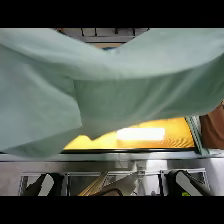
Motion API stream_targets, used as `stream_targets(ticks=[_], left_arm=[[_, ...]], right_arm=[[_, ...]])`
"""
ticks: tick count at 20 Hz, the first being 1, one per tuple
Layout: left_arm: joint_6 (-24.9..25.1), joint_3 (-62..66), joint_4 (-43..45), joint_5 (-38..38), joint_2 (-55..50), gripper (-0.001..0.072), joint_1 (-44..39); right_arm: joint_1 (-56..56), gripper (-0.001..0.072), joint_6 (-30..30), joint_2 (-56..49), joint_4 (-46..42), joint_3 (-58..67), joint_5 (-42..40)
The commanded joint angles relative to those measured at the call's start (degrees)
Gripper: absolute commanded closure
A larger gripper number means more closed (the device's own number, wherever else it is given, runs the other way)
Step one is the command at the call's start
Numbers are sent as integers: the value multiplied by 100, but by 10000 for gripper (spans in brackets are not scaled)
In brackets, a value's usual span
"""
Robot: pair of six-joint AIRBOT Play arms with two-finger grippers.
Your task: Fold the shirts.
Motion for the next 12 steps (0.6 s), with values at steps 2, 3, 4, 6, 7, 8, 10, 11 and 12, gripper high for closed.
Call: stream_targets(ticks=[2, 3, 4, 6, 7, 8, 10, 11, 12], left_arm=[[459, -1462, 796, 94, -772, 690, -1596], [529, -1827, 1008, 289, -1038, 690, -1906], [531, -2162, 1427, 533, -1335, 690, -2225], [520, -2649, 2284, 914, -2000, 689, -2653], [485, -2824, 2544, 1128, -2400, 690, -2780], [487, -2964, 2621, 1366, -2806, 690, -2828], [487, -3025, 2616, 1637, -3512, 690, -2769], [487, -2940, 2614, 1685, -3847, 690, -2706], [487, -2769, 2614, 1676, -4129, 690, -2651]], right_arm=[[133, 692, -603, -413, -17, -1954, 173], [256, 691, -807, -542, -101, -2575, 61], [372, 692, -966, -688, -269, -3209, -133], [629, 692, -1296, -1134, -450, -4253, -706], [745, 692, -1482, -1458, -450, -4594, -984], [866, 692, -1641, -1882, -450, -4800, -1217], [1071, 692, -1845, -2830, -380, -4780, -1432], [1128, 692, -1873, -3263, -343, -4658, -1471], [1174, 692, -1869, -3705, -326, -4422, -1473]])
